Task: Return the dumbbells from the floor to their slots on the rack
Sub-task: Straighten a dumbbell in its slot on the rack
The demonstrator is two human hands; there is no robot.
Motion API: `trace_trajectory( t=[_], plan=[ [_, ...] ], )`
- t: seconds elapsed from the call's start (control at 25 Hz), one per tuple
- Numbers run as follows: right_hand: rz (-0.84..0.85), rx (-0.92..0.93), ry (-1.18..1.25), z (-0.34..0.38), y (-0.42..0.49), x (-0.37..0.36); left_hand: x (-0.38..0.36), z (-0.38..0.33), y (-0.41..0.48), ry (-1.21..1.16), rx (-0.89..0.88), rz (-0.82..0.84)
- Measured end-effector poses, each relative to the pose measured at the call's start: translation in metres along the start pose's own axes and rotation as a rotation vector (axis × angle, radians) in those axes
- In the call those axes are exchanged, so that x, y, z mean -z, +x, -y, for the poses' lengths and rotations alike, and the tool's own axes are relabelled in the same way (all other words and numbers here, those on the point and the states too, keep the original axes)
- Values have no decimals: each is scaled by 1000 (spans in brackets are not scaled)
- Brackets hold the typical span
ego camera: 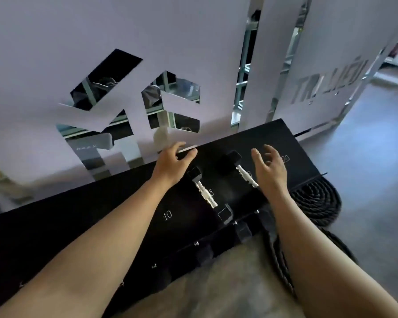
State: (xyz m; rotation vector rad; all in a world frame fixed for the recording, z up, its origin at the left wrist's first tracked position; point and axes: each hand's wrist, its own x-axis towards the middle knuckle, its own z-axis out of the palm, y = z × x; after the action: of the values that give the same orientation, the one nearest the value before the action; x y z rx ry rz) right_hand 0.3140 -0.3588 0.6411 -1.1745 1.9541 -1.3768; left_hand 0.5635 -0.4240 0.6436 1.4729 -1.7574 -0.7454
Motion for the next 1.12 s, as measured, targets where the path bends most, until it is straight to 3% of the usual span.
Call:
trace_trajectory(
  t=[0.24,0.44,0.64,0.88,1.12],
  plan=[
    [384,-7,-212,-77,36,-54,-58,31,-5,335,101,82],
    [480,116,-576,-120,47,-99,-83,81,9,625,130,181],
    [613,39,-704,-164,57,-133,-110,125,59,538,237,236],
    [761,-164,-670,-226,53,-187,-167,171,120,445,454,368],
    [932,-247,-738,-248,62,-195,-201,183,131,453,439,166]
  ],
)
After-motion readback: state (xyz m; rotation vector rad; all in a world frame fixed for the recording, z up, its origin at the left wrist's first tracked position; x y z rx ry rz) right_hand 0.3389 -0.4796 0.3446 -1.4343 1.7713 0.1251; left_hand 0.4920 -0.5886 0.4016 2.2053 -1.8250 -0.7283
